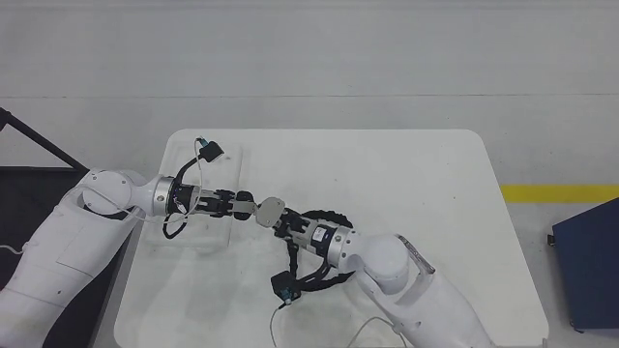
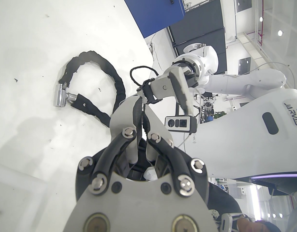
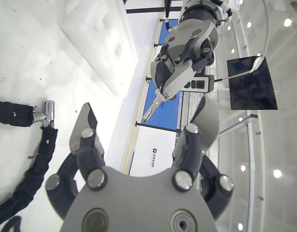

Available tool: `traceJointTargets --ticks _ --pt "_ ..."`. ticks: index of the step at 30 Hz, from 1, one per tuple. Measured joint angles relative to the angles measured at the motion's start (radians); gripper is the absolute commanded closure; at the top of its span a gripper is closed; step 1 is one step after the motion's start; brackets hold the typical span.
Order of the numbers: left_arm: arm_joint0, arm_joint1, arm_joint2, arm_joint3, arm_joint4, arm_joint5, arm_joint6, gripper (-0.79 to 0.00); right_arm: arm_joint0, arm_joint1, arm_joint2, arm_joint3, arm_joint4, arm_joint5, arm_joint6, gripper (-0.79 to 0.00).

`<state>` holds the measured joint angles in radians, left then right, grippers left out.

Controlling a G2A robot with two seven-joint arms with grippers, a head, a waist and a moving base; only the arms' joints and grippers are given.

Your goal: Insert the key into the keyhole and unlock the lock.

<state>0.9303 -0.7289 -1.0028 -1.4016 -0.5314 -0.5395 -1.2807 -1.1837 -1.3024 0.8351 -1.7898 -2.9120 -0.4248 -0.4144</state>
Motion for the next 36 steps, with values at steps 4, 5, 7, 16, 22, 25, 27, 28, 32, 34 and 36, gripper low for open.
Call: traceJointTargets --ticks 4,5,7,16,22,25,27,28,32,34,36 --pt "0.000 0.000 0.000 0.000 0.000 0.000 0.000 0.000 0.005 0.003 -0.002 0.000 -0.008 0.005 -0.004 -0.262" --pt "0.000 0.000 0.000 0.000 0.000 0.000 0.000 0.000 0.005 0.003 -0.001 -0.001 -0.003 0.007 -0.006 -0.209" --pt "0.000 0.000 0.000 0.000 0.000 0.000 0.000 0.000 0.005 0.005 0.001 -0.003 0.001 0.009 -0.009 -0.179" --pt "0.000 0.000 0.000 0.000 0.000 0.000 0.000 0.000 -0.001 0.013 0.000 -0.018 -0.007 0.021 -0.015 -0.003" --pt "0.000 0.000 0.000 0.000 0.000 0.000 0.000 0.000 -0.003 0.017 -0.003 -0.030 -0.017 0.036 -0.020 0.000" --pt "0.000 0.000 0.000 0.000 0.000 0.000 0.000 0.000 -0.004 0.020 -0.002 -0.033 -0.021 0.041 -0.019 0.000" --pt "0.000 0.000 0.000 0.000 0.000 0.000 0.000 0.000 -0.005 0.021 -0.002 -0.035 -0.024 0.046 -0.020 0.000" --pt "0.000 0.000 0.000 0.000 0.000 0.000 0.000 0.000 -0.005 0.022 -0.002 -0.035 -0.025 0.047 -0.022 0.000" --pt "0.000 0.000 0.000 0.000 0.000 0.000 0.000 0.000 -0.008 0.025 -0.002 -0.037 -0.023 0.051 -0.029 -0.785" --pt "0.000 0.000 0.000 0.000 0.000 0.000 0.000 0.000 -0.013 0.027 -0.002 -0.038 -0.029 0.047 -0.029 -0.785" --pt "0.000 0.000 0.000 0.000 0.000 0.000 0.000 0.000 -0.021 0.031 -0.001 -0.044 -0.040 0.041 -0.028 -0.785"
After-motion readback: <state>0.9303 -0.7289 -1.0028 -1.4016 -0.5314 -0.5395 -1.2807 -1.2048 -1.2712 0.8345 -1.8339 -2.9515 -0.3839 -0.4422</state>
